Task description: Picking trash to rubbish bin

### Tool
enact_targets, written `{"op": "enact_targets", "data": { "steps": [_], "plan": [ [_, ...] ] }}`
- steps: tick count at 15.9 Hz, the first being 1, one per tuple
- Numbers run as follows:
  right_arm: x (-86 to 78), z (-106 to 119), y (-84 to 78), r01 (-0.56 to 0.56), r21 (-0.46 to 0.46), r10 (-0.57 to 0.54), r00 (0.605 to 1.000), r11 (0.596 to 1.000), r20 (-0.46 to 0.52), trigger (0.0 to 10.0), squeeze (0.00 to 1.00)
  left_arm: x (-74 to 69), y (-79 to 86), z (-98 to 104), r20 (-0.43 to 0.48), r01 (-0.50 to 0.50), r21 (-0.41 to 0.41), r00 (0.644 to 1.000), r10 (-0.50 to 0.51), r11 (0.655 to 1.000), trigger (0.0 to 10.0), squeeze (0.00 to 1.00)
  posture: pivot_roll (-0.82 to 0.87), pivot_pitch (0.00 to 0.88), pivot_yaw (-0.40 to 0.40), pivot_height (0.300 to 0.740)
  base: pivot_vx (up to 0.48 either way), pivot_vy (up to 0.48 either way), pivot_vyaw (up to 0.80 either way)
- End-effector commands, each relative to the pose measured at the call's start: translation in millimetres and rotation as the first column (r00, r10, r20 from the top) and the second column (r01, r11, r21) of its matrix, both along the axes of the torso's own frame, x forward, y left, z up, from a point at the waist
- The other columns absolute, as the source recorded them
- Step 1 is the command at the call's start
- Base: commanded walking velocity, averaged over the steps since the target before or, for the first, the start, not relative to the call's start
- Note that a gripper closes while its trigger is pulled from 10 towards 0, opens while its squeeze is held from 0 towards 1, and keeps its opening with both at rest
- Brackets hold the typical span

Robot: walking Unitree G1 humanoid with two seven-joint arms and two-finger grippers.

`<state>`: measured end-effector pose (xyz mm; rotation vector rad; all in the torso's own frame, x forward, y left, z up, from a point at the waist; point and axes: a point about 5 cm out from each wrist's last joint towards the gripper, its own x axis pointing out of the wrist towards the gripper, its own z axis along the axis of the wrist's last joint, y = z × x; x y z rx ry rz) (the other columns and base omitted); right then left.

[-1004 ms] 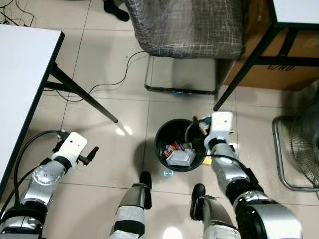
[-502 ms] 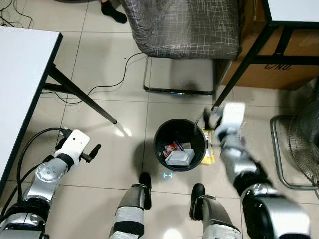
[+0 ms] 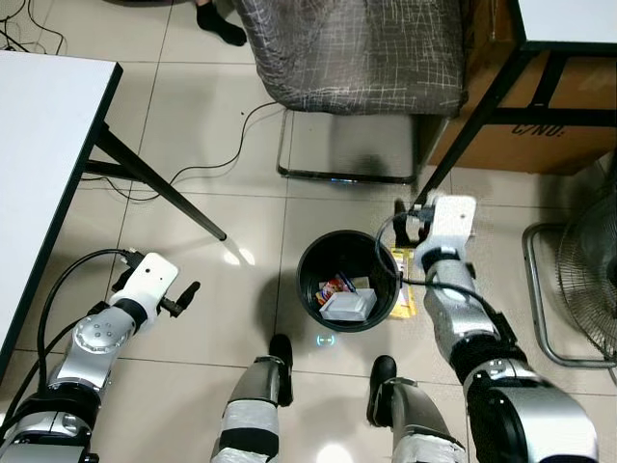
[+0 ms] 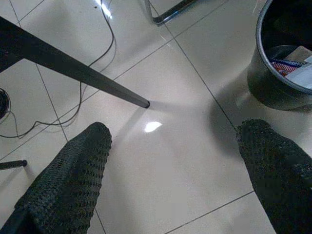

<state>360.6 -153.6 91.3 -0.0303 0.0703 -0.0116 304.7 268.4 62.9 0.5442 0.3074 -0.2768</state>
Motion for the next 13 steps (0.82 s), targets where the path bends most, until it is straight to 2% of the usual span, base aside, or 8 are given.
{"op": "enact_targets", "data": {
  "steps": [1, 2, 4, 6, 8, 9, 10, 13],
  "plan": [
    [-29.9, -58, 8.8, -0.05, 0.008, 0.05, 0.951, 0.999, -0.305, 10.0, 0.37, -11.2, 4.3, -14, -0.061, -0.013, -0.003, 0.998, 0.012, 1.0, 10.0, 0.0, 0.4, 0.437, 0.096, 0.74, 0.0, 0.0, 0.0],
    [-36.0, -67, 11.5, -0.075, -0.001, 0.07, 0.93, 0.997, -0.361, 10.0, 0.37, -11.1, 4.3, -14, -0.062, -0.013, -0.003, 0.998, 0.013, 1.0, 10.0, 0.0, 0.4, 0.437, 0.096, 0.74, 0.0, 0.0, 0.0],
    [-21.7, -41, 4.3, -0.024, 0.016, 0.027, 0.983, 1.0, -0.181, 10.0, 0.4, -9.4, 1.5, -14, -0.06, -0.012, -0.005, 0.998, 0.011, 1.0, 10.0, 0.0, 0.4, 0.432, 0.095, 0.74, 0.0, 0.0, 0.0],
    [-8.4, -13, -4.1, 0.014, -0.003, -0.014, 1.0, 1.0, -0.024, 10.0, 0.42, -8.8, -0.2, -14, -0.062, -0.006, -0.007, 0.998, 0.006, 1.0, 10.0, 0.0, 0.39, 0.43, 0.096, 0.74, 0.0, 0.0, 0.0],
    [-4.0, -1, -8.1, 0.038, -0.007, -0.038, 0.998, 0.999, 0.041, 10.0, 0.41, -7.9, -1.3, -14, -0.062, -0.005, -0.008, 0.998, 0.005, 1.0, 10.0, 0.0, 0.39, 0.425, 0.095, 0.74, 0.0, 0.0, 0.0],
    [-5.0, -4, -7.8, 0.029, -0.002, -0.029, 0.999, 1.0, 0.021, 10.0, 0.55, -7.6, -1.8, -14, -0.063, -0.005, -0.008, 0.998, 0.005, 1.0, 10.0, 0.0, 0.39, 0.424, 0.094, 0.74, 0.0, 0.0, 0.0],
    [-14.5, -28, -4.2, -0.008, -0.029, 0.004, 0.992, 1.0, -0.123, 10.0, 0.95, -6.6, -3.4, -15, -0.062, -0.006, -0.009, 0.998, 0.006, 1.0, 10.0, 0.0, 0.39, 0.419, 0.092, 0.74, 0.0, 0.0, 0.0],
    [-18.5, -31, -3.1, -0.014, 0.006, 0.015, 0.994, 1.0, -0.11, 10.0, 1.0, -4.8, -6.6, -15, -0.062, -0.006, -0.018, 0.998, 0.005, 1.0, 10.0, 0.0, 0.38, 0.41, 0.092, 0.74, 0.0, 0.0, 0.0]
  ]
}}
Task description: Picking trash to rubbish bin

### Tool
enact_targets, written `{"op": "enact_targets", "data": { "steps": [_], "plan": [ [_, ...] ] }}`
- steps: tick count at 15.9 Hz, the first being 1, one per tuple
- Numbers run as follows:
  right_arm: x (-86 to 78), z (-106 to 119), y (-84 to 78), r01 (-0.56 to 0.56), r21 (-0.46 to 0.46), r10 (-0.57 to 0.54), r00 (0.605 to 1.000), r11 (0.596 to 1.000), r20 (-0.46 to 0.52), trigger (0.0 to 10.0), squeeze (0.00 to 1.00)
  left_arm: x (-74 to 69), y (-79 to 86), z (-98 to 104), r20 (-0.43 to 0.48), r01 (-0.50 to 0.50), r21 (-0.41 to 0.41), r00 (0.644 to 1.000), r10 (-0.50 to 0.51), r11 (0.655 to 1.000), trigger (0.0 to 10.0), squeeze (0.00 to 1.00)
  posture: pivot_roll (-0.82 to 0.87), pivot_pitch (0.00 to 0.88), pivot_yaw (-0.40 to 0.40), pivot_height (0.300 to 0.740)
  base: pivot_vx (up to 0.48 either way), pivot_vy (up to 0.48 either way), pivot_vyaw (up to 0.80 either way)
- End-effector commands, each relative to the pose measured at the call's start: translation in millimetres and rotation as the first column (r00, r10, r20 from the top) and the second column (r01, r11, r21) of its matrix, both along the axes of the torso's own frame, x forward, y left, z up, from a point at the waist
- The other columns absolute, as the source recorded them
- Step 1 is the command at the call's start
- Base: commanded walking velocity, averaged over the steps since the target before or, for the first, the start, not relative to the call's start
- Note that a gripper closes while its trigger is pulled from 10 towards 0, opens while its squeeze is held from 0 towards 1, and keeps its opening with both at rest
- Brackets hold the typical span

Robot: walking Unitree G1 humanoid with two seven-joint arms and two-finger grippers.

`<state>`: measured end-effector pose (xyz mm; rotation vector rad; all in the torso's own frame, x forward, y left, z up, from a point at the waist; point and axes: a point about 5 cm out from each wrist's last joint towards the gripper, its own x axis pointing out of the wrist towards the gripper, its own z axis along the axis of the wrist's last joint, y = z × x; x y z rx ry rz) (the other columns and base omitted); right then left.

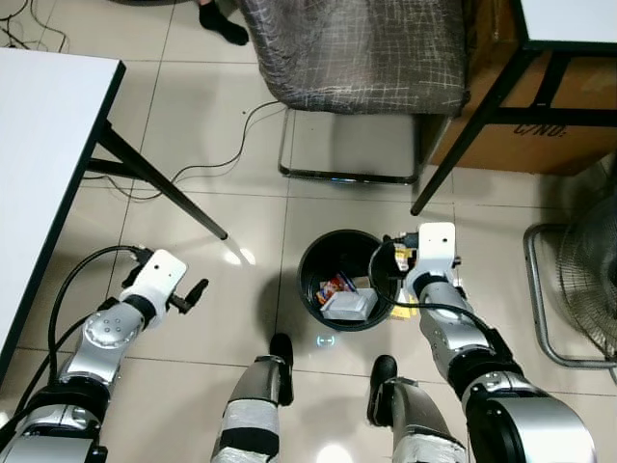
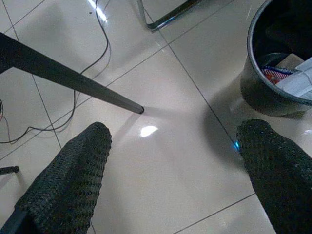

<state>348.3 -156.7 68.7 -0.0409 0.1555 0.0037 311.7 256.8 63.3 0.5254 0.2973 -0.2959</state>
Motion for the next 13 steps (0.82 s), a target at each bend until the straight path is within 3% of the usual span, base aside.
{"op": "enact_targets", "data": {
  "steps": [1, 7, 10, 13],
  "plan": [
    [-6.3, -9, -0.4, 0.001, 0.014, 0.0, 1.0, 1.0, -0.021, 10.0, 1.0, -11.4, 4.1, -16, -0.065, -0.022, 0.002, 0.998, 0.022, 1.0, 10.0, 0.0, 0.37, 0.407, 0.093, 0.74, 0.0, 0.0, 0.0],
    [-2.7, 8, -12.5, 0.016, -0.023, -0.014, 0.995, 1.0, 0.096, 10.0, 1.0, 4.5, -25.8, -7, -0.02, 0.033, -0.097, 0.999, -0.035, 0.995, 10.0, 0.0, 0.34, 0.365, 0.085, 0.74, 0.0, 0.0, 0.0],
    [1.5, 40, -4.3, -0.03, -0.077, 0.052, 0.953, 0.997, 0.297, 10.0, 1.0, 13.5, -45.0, -5, -0.001, 0.032, -0.148, 0.999, -0.032, 0.988, 10.0, 0.0, 0.3, 0.31, 0.064, 0.74, 0.0, 0.0, 0.0],
    [2.3, 54, -2.8, -0.045, -0.149, 0.095, 0.932, 0.988, 0.35, 10.0, 1.0, 17.7, -55.0, -4, 0.006, 0.025, -0.171, 1.0, -0.024, 0.985, 10.0, 0.0, 0.28, 0.286, 0.055, 0.74, 0.0, 0.0, 0.0]
  ]
}}
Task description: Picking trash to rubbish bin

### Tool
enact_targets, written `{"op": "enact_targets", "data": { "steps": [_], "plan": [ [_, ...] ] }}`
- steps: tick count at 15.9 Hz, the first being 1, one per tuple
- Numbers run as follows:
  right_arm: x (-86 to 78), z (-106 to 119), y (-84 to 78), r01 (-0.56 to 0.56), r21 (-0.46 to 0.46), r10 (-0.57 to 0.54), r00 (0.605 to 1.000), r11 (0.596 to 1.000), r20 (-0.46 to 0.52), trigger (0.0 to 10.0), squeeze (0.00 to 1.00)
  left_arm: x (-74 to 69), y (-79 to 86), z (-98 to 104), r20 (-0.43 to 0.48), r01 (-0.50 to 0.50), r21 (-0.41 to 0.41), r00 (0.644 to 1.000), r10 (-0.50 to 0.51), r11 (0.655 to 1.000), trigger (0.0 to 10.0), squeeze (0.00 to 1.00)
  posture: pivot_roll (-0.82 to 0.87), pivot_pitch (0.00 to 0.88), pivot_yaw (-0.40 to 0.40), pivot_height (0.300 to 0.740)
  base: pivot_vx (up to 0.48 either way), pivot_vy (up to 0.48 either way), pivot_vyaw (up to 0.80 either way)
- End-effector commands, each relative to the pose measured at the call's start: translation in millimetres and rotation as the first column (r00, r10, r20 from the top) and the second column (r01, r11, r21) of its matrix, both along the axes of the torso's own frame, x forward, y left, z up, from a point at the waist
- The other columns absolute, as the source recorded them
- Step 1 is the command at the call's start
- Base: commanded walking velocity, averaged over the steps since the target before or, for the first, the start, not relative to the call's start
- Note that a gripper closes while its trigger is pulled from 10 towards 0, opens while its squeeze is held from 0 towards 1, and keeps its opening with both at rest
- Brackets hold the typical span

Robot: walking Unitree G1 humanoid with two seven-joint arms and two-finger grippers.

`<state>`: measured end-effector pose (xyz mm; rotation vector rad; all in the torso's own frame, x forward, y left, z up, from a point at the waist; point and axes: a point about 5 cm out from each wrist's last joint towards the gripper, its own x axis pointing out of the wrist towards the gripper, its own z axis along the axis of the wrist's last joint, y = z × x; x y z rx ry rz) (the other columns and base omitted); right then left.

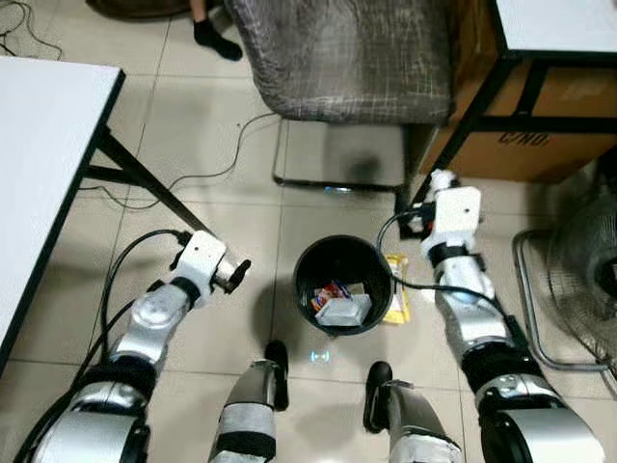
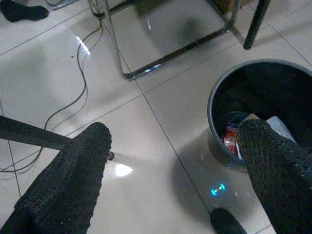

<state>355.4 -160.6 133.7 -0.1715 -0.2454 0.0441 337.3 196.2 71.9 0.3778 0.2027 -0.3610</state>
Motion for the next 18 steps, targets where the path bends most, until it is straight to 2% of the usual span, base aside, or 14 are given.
{"op": "enact_targets", "data": {
  "steps": [1, 4, 6, 8, 9, 10, 12, 13, 14, 18],
  "plan": [
    [-6.5, -7, 0.2, -0.012, -0.04, 0.011, 1.0, 0.999, -0.02, 10.0, 1.0, -6.1, -1.3, -12, -0.048, -0.028, -0.027, 0.998, 0.027, 0.999, 10.0, 0.0, 0.27, 0.277, 0.05, 0.74, 0.0, 0.0, 0.0],
    [-14.3, -10, -3.3, -0.006, -0.047, 0.004, 1.0, 0.999, -0.028, 10.0, 1.0, -4.5, -15.0, -13, -0.046, -0.015, -0.056, 0.999, 0.013, 0.998, 10.0, 0.0, 0.25, 0.263, 0.042, 0.74, 0.0, 0.0, 0.0],
    [-19.1, -17, -5.6, 0.001, -0.025, -0.003, 0.998, 1.0, -0.06, 10.0, 0.0, -4.2, -20.6, -15, -0.049, -0.013, -0.066, 0.999, 0.01, 0.998, 10.0, 0.0, 0.24, 0.256, 0.037, 0.74, 0.0, 0.0, 0.0],
    [-21.6, -24, -7.5, 0.021, -0.002, -0.021, 0.995, 1.0, -0.096, 10.0, 0.0, -3.7, -22.2, -15, -0.05, -0.012, -0.068, 0.999, 0.009, 0.998, 10.0, 0.0, 0.23, 0.255, 0.037, 0.74, 0.0, 0.0, 0.0],
    [-22.8, -28, -8.8, 0.032, 0.006, -0.032, 0.993, 0.999, -0.112, 7.8, 0.0, -3.7, -21.6, -15, -0.053, -0.015, -0.068, 0.999, 0.012, 0.998, 10.0, 0.0, 0.23, 0.255, 0.037, 0.74, 0.0, 0.0, 0.0],
    [-25.5, -35, -8.8, 0.037, 0.023, -0.033, 0.989, 0.999, -0.145, 10.0, 0.0, -4.2, -19.5, -15, -0.055, -0.018, -0.063, 0.998, 0.015, 0.998, 10.0, 0.0, 0.24, 0.267, 0.04, 0.74, 0.0, 0.0, 0.0],
    [-30.4, -53, -6.7, 0.045, 0.09, -0.024, 0.976, 0.995, -0.218, 10.0, 0.0, -6.8, -12.7, -17, -0.058, -0.021, -0.049, 0.998, 0.019, 0.999, 10.0, 0.0, 0.26, 0.297, 0.05, 0.74, 0.0, 0.0, 0.0],
    [-32.7, -61, -5.1, 0.051, 0.114, -0.021, 0.968, 0.992, -0.251, 5.5, 0.0, -8.8, -8.3, -18, -0.061, -0.02, -0.039, 0.998, 0.018, 0.999, 10.0, 0.0, 0.27, 0.317, 0.058, 0.74, 0.0, 0.0, 0.0],
    [-34.9, -69, -1.7, 0.052, 0.123, -0.015, 0.96, 0.991, -0.28, 0.0, 0.0, -12.0, -2.1, -19, -0.067, -0.015, -0.025, 0.998, 0.014, 1.0, 10.0, 0.0, 0.28, 0.342, 0.069, 0.74, 0.0, 0.0, 0.0],
    [-35.5, -79, 9.6, 0.036, 0.129, 0.009, 0.943, 0.991, -0.333, 0.0, 0.0, -22.2, 21.3, -20, -0.081, -0.008, 0.025, 0.997, 0.01, 1.0, 10.0, 0.0, 0.34, 0.404, 0.097, 0.74, 0.0, 0.0, 0.0]
  ]
}}
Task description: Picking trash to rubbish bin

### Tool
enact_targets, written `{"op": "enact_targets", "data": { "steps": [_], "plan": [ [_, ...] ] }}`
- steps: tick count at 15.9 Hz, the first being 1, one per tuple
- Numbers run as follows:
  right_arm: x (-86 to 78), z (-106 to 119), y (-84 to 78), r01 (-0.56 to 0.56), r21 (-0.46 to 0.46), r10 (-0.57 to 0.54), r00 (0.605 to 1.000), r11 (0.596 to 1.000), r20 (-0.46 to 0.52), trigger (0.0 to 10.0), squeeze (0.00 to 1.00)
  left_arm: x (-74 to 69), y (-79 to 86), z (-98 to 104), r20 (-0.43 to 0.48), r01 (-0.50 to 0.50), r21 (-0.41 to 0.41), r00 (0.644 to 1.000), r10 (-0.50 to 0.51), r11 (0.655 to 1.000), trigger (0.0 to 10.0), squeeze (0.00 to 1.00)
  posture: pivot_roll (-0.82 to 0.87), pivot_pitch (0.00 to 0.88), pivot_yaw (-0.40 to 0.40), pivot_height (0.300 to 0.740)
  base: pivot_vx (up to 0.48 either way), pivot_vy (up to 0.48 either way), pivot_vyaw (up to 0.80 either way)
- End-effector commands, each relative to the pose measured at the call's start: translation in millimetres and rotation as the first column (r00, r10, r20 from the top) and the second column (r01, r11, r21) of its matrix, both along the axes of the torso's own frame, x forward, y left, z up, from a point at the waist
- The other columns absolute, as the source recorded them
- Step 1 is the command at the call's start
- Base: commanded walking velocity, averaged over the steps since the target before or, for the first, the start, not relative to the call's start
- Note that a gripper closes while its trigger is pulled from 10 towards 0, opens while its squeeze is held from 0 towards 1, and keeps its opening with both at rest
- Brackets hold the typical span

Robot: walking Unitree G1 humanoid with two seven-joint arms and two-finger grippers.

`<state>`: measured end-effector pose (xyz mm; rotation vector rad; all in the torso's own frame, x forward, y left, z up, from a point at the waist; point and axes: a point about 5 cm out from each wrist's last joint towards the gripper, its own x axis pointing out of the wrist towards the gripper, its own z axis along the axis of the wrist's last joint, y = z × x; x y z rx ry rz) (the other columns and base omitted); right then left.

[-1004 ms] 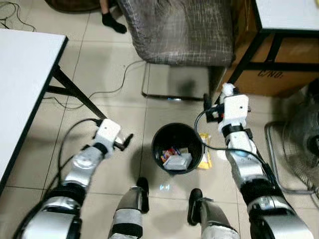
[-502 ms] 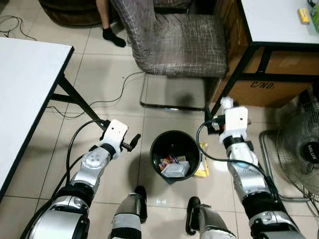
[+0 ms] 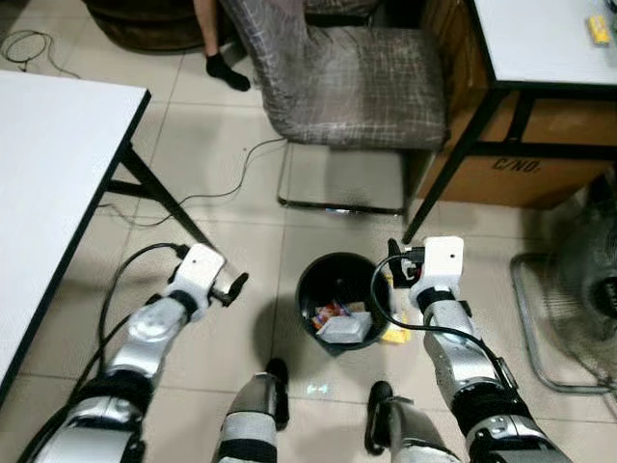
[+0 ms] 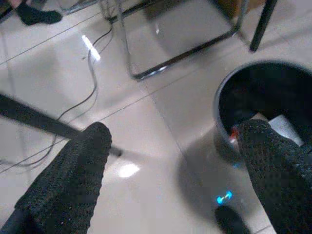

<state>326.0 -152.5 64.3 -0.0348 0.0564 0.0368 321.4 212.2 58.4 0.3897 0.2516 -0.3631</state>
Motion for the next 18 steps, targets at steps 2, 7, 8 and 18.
{"op": "enact_targets", "data": {
  "steps": [2, 7, 8, 18],
  "plan": [
    [-1.7, -9, 2.0, -0.009, 0.004, 0.01, 0.999, 1.0, -0.046, 0.0, 0.0, -10.6, 16.4, -6, -0.04, -0.006, 0.03, 0.999, 0.007, 1.0, 10.0, 0.0, 0.36, 0.422, 0.109, 0.74, 0.0, 0.0, 0.0],
    [4.5, -8, -2.6, 0.009, -0.017, -0.01, 0.997, 1.0, -0.074, 10.0, 0.0, -14.1, 25.7, -4, -0.047, -0.004, 0.052, 0.999, 0.007, 0.999, 10.0, 0.0, 0.38, 0.428, 0.115, 0.74, 0.0, 0.0, 0.0],
    [4.3, -7, -1.7, 0.001, -0.019, -0.002, 0.998, 1.0, -0.058, 10.0, 0.0, -12.8, 22.6, -3, -0.042, -0.01, 0.042, 0.999, 0.012, 0.999, 10.0, 0.0, 0.36, 0.415, 0.106, 0.74, 0.0, 0.0, 0.0],
    [-11.3, 22, -12.8, 0.003, -0.101, 0.013, 0.987, 0.995, 0.158, 10.0, 0.0, 8.7, -46.1, 12, 0.053, 0.062, -0.161, 0.997, -0.054, 0.985, 10.0, 0.0, 0.21, 0.269, 0.021, 0.74, 0.0, 0.0, 0.0]
  ]
}}
